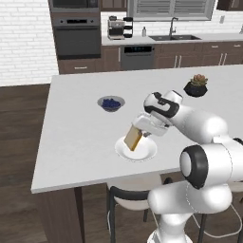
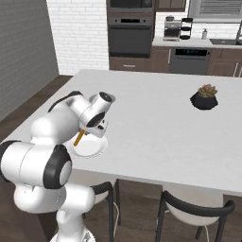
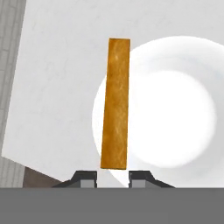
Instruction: Start the toaster. Once the lever pops up, take the bread to the plate on the dining counter.
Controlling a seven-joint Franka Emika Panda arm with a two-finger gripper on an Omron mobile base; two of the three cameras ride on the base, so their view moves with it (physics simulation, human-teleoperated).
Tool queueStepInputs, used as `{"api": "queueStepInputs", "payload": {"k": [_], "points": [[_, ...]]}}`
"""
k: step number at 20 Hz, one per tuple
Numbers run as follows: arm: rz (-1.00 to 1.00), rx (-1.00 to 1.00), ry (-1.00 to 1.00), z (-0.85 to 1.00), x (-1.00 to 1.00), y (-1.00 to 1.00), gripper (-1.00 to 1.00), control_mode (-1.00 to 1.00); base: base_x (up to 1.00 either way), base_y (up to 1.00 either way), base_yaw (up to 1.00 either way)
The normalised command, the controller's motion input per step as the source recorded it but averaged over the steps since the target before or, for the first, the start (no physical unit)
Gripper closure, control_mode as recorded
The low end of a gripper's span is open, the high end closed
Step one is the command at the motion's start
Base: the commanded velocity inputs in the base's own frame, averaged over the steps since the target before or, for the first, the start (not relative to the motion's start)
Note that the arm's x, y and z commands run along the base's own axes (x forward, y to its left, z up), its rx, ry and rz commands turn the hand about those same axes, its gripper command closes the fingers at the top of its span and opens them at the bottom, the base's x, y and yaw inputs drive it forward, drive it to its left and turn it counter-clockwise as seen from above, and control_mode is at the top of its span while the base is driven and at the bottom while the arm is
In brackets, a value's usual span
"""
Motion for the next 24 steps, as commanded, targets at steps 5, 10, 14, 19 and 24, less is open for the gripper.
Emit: {"api": "queueStepInputs", "payload": {"k": [5, 10, 14, 19, 24], "points": [[0.08, 0.00, -0.06, -0.16, 0.10, 0.01, 1.00, -1.00, 0.00, 0.00, 0.00], [0.05, 0.00, -0.12, -0.11, 0.11, 0.00, 1.00, -1.00, 0.00, 0.00, 0.00], [0.04, 0.00, -0.12, -0.15, 0.05, 0.00, 1.00, -1.00, 0.00, 0.00, 0.00], [0.01, 0.00, -0.05, -0.22, 0.00, 0.00, 1.00, -1.00, 0.00, 0.00, 0.00], [0.00, 0.00, -0.03, -0.16, 0.00, 0.00, 1.00, -1.00, 0.00, 0.00, 0.00]]}}
